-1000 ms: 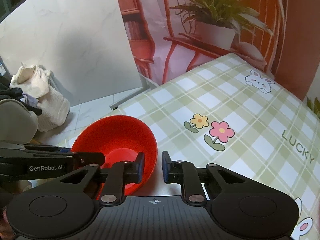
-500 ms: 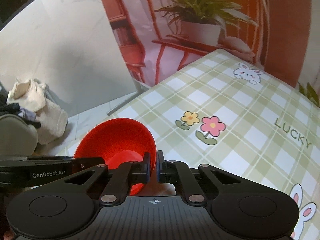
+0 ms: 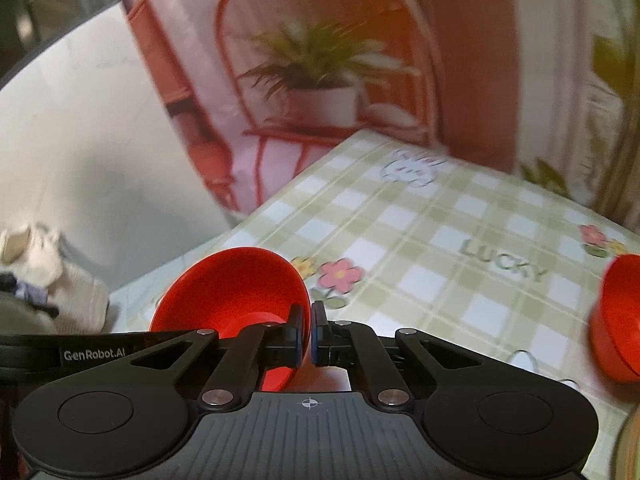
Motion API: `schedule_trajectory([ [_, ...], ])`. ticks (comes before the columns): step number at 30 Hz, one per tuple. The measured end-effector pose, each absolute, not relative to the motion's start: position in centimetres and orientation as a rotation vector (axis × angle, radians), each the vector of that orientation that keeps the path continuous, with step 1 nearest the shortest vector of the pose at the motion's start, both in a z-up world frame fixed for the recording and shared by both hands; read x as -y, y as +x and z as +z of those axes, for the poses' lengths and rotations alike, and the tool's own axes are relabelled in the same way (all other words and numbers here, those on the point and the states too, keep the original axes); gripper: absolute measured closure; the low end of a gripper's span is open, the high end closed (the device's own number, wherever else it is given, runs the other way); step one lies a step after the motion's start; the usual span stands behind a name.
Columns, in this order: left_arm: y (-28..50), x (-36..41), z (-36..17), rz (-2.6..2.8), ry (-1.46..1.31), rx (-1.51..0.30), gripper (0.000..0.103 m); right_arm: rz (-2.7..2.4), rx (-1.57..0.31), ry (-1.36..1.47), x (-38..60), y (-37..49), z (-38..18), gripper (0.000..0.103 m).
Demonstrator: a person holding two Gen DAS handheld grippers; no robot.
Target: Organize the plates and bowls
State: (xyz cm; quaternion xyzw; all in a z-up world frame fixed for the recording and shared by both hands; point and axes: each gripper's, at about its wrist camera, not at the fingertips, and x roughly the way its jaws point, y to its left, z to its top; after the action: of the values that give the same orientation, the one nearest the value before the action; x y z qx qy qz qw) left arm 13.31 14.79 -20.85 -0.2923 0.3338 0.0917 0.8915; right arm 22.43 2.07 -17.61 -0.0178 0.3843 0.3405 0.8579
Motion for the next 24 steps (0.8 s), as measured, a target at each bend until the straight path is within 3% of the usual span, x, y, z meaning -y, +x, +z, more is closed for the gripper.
schedule_trajectory([
  [24,24.5,-0.9,-15.7,-0.082,-0.341,-0.719,0.093,0.359,-0.721,0.336,15.3,26.1,-16.3,0.099],
])
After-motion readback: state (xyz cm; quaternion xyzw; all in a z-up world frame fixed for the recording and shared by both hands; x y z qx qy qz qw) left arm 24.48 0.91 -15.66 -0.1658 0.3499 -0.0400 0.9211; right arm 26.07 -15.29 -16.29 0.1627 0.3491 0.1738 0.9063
